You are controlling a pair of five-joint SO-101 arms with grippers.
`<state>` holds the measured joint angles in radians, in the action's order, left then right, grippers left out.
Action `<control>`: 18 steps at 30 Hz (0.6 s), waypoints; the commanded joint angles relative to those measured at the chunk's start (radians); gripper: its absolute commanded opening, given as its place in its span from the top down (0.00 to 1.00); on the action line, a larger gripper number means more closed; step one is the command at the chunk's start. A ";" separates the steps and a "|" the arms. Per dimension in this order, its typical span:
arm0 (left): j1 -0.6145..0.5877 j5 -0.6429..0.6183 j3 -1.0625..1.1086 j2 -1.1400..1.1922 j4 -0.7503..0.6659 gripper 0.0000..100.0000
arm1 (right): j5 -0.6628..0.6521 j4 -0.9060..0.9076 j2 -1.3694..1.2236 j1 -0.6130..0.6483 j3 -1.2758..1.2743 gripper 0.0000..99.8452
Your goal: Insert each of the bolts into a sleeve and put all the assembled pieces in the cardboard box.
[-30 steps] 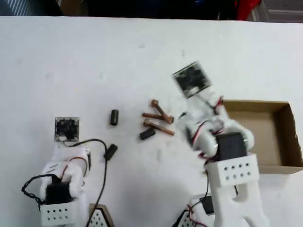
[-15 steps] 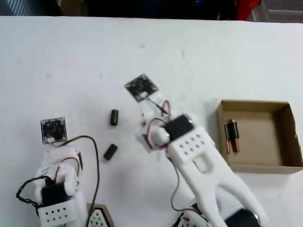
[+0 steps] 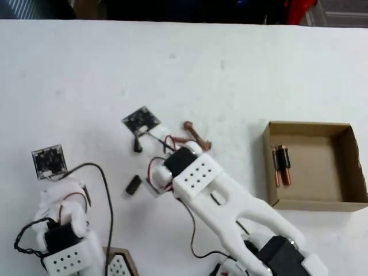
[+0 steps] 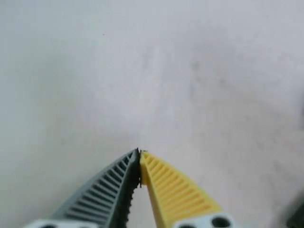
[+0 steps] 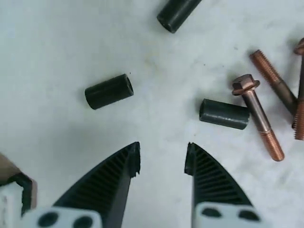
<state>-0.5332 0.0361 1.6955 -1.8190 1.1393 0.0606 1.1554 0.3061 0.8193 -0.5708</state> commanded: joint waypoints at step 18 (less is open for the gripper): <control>-0.142 0.009 -0.002 -0.008 0.009 0.98 | 0.606 -0.249 -0.042 0.101 0.046 0.67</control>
<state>-0.6452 0.0361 1.6955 -1.8190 1.1393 0.5547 0.9605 0.2923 0.9099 -0.5708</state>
